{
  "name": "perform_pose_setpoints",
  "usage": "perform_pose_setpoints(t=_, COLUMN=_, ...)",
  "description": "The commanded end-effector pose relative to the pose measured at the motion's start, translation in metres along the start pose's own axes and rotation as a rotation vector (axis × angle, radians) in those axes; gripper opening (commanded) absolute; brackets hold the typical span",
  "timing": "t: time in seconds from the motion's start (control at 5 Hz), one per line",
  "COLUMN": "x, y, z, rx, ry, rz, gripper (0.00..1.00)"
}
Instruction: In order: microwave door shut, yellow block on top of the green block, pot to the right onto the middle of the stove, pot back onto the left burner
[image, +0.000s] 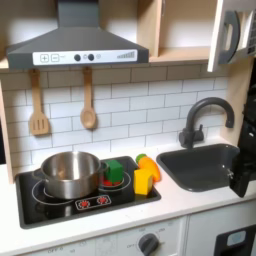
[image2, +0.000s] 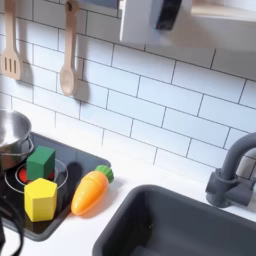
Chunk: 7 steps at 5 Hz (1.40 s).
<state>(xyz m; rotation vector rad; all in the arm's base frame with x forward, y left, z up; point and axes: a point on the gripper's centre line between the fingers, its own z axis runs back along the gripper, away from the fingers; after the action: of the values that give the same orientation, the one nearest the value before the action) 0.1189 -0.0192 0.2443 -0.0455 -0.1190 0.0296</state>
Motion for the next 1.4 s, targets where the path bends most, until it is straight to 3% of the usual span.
perform_pose_setpoints(t=0.0, x=0.0, y=0.0, z=0.0, rx=0.0, ry=-0.003, rz=0.0, gripper=1.0)
perform_pose_setpoints(t=0.2, x=0.02, y=0.001, z=-0.004, rx=-0.013, ry=-0.068, rz=0.02, gripper=1.0)
perform_pose_setpoints(t=0.4, x=0.038, y=0.005, z=-0.009, rx=0.003, ry=-0.115, rz=0.007, gripper=1.0)
perform_pose_setpoints(t=0.6, x=0.061, y=0.009, z=-0.016, rx=-0.008, ry=-0.14, rz=0.057, gripper=1.0)
perform_pose_setpoints(t=0.8, x=0.075, y=0.01, z=-0.016, rx=-0.013, ry=-0.155, rz=0.07, gripper=1.0)
perform_pose_setpoints(t=1.2, x=0.101, y=0.021, z=0.006, rx=-0.023, ry=-0.274, rz=0.109, gripper=1.0)
